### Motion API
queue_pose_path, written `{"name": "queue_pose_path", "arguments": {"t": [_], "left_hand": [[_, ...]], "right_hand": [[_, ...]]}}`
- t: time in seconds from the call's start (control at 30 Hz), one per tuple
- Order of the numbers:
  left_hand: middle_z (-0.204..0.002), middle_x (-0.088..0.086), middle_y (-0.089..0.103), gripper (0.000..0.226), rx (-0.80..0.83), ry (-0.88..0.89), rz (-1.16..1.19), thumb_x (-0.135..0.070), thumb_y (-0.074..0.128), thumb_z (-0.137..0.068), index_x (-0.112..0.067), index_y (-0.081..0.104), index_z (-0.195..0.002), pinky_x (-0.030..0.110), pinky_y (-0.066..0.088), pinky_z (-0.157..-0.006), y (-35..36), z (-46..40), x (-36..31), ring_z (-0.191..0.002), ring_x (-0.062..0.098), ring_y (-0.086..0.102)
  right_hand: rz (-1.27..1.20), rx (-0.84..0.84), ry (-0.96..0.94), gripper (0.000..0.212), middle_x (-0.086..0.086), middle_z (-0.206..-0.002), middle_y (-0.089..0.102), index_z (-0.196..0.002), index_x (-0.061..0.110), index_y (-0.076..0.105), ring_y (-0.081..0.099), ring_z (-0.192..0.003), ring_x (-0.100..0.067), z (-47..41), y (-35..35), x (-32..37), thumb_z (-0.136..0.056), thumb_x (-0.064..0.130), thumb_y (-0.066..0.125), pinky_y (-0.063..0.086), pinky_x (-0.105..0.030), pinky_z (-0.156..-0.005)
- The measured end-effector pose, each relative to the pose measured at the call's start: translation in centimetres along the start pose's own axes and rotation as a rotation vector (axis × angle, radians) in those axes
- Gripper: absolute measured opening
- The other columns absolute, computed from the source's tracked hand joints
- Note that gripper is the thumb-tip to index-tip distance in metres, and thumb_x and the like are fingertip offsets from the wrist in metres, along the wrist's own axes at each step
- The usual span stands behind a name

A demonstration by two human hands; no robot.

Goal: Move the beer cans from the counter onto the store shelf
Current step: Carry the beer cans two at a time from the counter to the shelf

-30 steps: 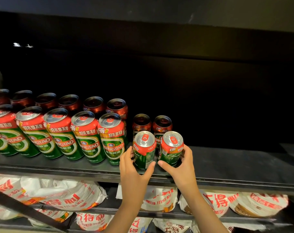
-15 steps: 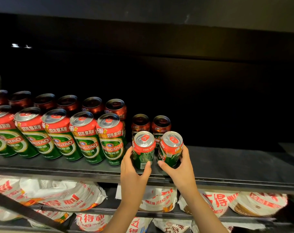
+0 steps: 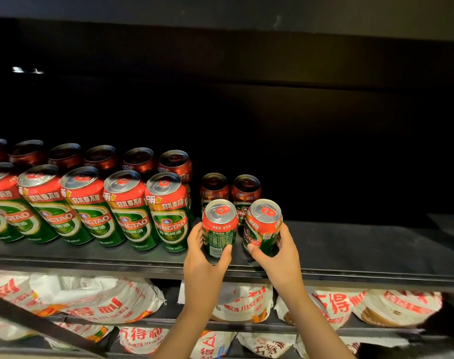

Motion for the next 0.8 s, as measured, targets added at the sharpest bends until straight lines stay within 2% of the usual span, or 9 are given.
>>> {"name": "queue_pose_path", "arguments": {"t": [0.1,0.2,0.3,0.47,0.53,0.6,0.73,0.8], "left_hand": [[-0.130,-0.005,0.047,0.069,0.009,-0.016,-0.018,-0.023,0.075,-0.077,-0.032,0.033,-0.131,0.030,0.039,-0.104,0.1,0.0,-0.2,-0.124,0.011,0.044],[-0.123,-0.007,0.045,0.073,-0.047,-0.010,-0.087,-0.034,0.078,-0.071,-0.019,0.039,-0.132,0.036,0.043,-0.100,0.2,0.1,-0.6,-0.119,0.015,0.045],[-0.117,-0.006,0.047,0.073,-0.080,-0.004,-0.116,-0.035,0.078,-0.070,-0.015,0.042,-0.130,0.036,0.047,-0.094,0.1,-0.1,-1.1,-0.110,0.015,0.049],[-0.116,-0.015,0.049,0.075,-0.004,-0.082,-0.026,-0.026,0.080,-0.071,-0.021,0.039,-0.133,0.017,0.039,-0.091,-0.2,-0.3,-0.6,-0.110,-0.001,0.047],[-0.111,-0.019,0.050,0.069,0.039,-0.075,0.003,-0.022,0.079,-0.072,-0.029,0.037,-0.126,0.003,0.034,-0.086,-0.1,-0.3,-0.6,-0.105,-0.015,0.045],[-0.109,-0.023,0.049,0.065,0.059,-0.059,0.003,-0.019,0.078,-0.074,-0.032,0.035,-0.121,-0.002,0.033,-0.084,0.0,-0.3,-0.7,-0.104,-0.022,0.043],[-0.115,-0.009,0.048,0.071,-0.012,-0.005,-0.072,-0.030,0.079,-0.070,-0.019,0.040,-0.128,0.020,0.040,-0.093,0.3,-0.1,-1.0,-0.109,0.005,0.047],[-0.112,-0.012,0.046,0.070,-0.039,-0.023,-0.064,-0.035,0.079,-0.069,-0.020,0.042,-0.127,0.025,0.042,-0.091,0.3,-0.1,-1.3,-0.107,0.007,0.046]], "right_hand": [[0.003,0.016,-0.007,0.067,0.018,-0.124,0.055,-0.132,0.031,0.044,0.051,-0.112,0.008,0.0,0.0,0.0,-0.076,0.018,0.078,0.042,0.000,-0.082],[0.009,0.023,-0.010,0.068,0.017,-0.125,0.055,-0.134,0.028,0.043,0.051,-0.114,0.006,0.0,0.0,0.0,-0.077,0.019,0.078,0.042,-0.002,-0.083],[0.010,0.024,-0.006,0.070,0.021,-0.123,0.053,-0.134,0.030,0.041,0.050,-0.111,0.011,0.0,-0.1,0.1,-0.076,0.019,0.078,0.041,0.000,-0.080],[-0.007,0.028,0.004,0.070,0.030,-0.118,0.050,-0.133,0.034,0.038,0.049,-0.108,0.015,0.1,0.0,0.1,-0.077,0.019,0.078,0.041,0.001,-0.078],[-0.008,0.034,-0.001,0.068,0.030,-0.117,0.050,-0.131,0.036,0.038,0.049,-0.107,0.016,0.1,0.0,0.2,-0.078,0.019,0.077,0.042,-0.002,-0.080],[-0.007,0.044,-0.003,0.068,0.029,-0.117,0.051,-0.131,0.038,0.037,0.049,-0.108,0.016,0.1,0.0,0.2,-0.078,0.018,0.077,0.042,-0.003,-0.081],[-0.030,0.065,-0.001,0.068,0.025,-0.121,0.052,-0.133,0.036,0.038,0.048,-0.109,0.017,0.1,0.1,0.3,-0.079,0.018,0.076,0.042,-0.001,-0.081],[-0.035,0.054,-0.011,0.066,0.022,-0.123,0.050,-0.131,0.037,0.040,0.048,-0.111,0.017,0.1,0.1,0.3,-0.078,0.020,0.077,0.042,0.000,-0.081]]}}
Point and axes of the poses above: each hand's wrist, its own z-axis away from the middle knuckle, its own y-axis out of the palm, x = y × z, the point moved 4 cm from there along -z, towards the middle knuckle
